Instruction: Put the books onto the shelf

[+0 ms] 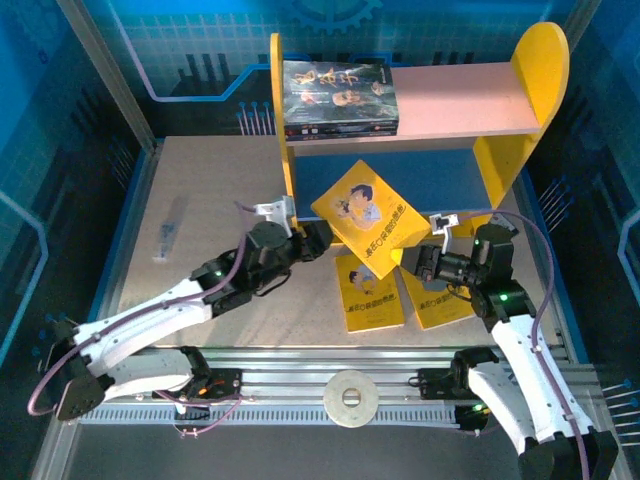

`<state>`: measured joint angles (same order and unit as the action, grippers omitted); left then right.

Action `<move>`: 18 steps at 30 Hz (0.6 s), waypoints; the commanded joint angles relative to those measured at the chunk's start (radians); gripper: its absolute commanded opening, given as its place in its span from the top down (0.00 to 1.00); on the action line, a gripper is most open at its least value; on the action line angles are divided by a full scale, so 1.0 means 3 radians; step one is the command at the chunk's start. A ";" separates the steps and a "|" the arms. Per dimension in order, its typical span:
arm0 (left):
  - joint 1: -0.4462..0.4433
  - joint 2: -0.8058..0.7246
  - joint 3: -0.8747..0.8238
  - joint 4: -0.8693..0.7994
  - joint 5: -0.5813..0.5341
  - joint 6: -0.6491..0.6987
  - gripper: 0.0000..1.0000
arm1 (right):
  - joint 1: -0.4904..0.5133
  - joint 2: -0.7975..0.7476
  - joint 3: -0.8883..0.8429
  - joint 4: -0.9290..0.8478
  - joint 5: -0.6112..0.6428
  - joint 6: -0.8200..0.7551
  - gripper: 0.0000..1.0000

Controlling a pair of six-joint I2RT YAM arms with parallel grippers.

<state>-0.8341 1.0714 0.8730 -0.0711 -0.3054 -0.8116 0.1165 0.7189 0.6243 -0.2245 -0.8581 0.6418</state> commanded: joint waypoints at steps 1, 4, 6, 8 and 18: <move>0.0227 -0.0302 -0.0119 -0.0472 0.0520 0.0052 0.33 | -0.0042 0.0004 0.0241 -0.0291 -0.0345 -0.0496 0.92; 0.0502 -0.0469 -0.0225 -0.0458 0.0968 0.0028 0.32 | -0.0044 0.0072 0.0321 -0.0484 -0.0401 -0.0680 0.92; 0.0622 -0.0469 -0.0180 -0.0549 0.1188 0.0086 0.32 | -0.0042 0.0106 0.0341 -0.0507 -0.0470 -0.0720 0.92; 0.0698 -0.0424 -0.0122 -0.0595 0.1421 0.0164 0.32 | -0.0042 0.0132 0.0357 -0.0532 -0.0504 -0.0755 0.92; 0.0776 -0.0069 0.0105 -0.0515 0.2064 0.0342 0.32 | 0.0005 0.0194 0.0433 -0.0769 -0.0568 -0.0961 0.92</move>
<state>-0.6132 1.0363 0.8589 -0.2314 0.2195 -0.7490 0.1165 0.7849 0.6983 -0.4591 -0.9600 0.4088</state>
